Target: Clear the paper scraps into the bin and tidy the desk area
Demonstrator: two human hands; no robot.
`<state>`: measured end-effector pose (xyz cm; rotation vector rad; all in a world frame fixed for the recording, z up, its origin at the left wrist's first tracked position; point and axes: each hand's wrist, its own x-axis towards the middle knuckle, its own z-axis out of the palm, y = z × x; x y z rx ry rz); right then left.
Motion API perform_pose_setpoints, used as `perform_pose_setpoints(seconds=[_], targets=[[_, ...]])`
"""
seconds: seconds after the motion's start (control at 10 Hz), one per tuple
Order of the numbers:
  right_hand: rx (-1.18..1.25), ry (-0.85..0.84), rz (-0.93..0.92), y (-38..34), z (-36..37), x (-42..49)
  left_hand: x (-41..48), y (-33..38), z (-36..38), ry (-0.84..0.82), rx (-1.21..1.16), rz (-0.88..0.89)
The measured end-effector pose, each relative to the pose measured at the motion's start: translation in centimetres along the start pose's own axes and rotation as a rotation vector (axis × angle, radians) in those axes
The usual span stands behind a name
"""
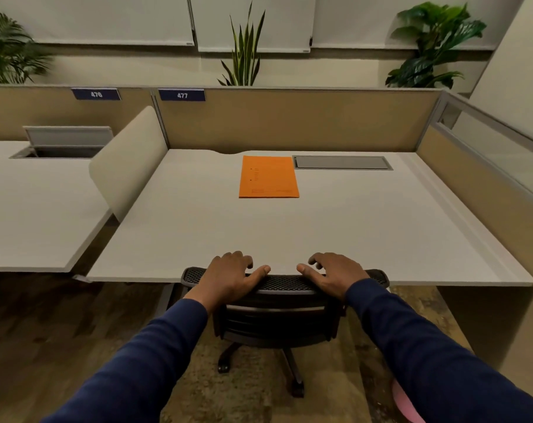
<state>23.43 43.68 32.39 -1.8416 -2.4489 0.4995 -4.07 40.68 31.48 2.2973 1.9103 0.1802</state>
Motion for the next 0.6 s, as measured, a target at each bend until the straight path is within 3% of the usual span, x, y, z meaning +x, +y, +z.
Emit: perform_pose_setpoints(seconds=[0.2, 0.3, 0.4, 0.6], targets=[[-0.073, -0.008, 0.006, -1.4, -0.8, 2.4, 2.6, 0.2, -0.8, -0.114, -0.006, -0.08], [-0.129, 0.055, -0.009, -2.4, -1.4, 3.2, 3.6, 0.3, -1.0, -0.018, 0.136, -0.05], [-0.151, 0.165, -0.054, -3.2, -2.1, 4.1, 4.7, 0.2, -1.3, 0.019, 0.146, -0.058], [-0.19, 0.322, -0.118, -5.1, -6.6, 5.7, 6.9, 0.5, -5.2, 0.249, 0.186, -0.017]])
